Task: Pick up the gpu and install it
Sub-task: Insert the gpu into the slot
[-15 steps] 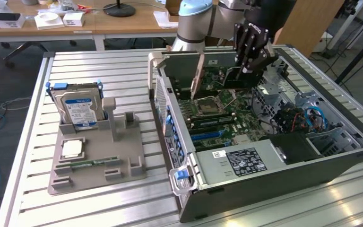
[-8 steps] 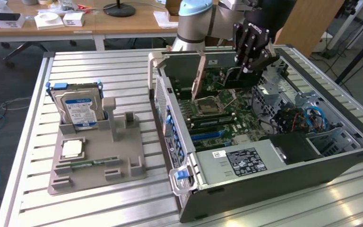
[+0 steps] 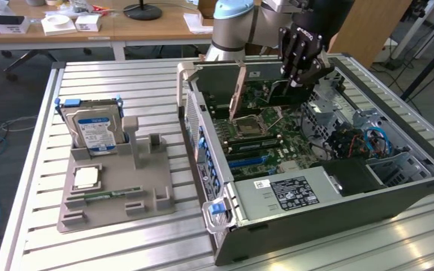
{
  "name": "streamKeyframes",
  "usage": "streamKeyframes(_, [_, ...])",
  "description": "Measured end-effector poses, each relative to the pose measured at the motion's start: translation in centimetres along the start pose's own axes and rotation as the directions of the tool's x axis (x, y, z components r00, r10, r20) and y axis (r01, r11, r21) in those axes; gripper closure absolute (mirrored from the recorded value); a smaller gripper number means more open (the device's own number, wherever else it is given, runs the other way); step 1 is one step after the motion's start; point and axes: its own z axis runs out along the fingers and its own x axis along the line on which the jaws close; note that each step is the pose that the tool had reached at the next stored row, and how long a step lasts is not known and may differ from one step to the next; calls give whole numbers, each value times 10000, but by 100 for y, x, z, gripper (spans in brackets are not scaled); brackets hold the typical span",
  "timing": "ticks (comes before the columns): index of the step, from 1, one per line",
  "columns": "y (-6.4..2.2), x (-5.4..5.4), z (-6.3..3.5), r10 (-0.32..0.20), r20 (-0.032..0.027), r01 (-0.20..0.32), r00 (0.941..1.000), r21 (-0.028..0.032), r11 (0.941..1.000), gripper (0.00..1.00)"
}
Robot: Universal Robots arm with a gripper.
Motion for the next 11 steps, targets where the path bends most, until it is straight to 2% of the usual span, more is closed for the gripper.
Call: streamKeyframes(11, [2, 0, 1, 0, 1, 0, 10000, 1, 10000, 73])
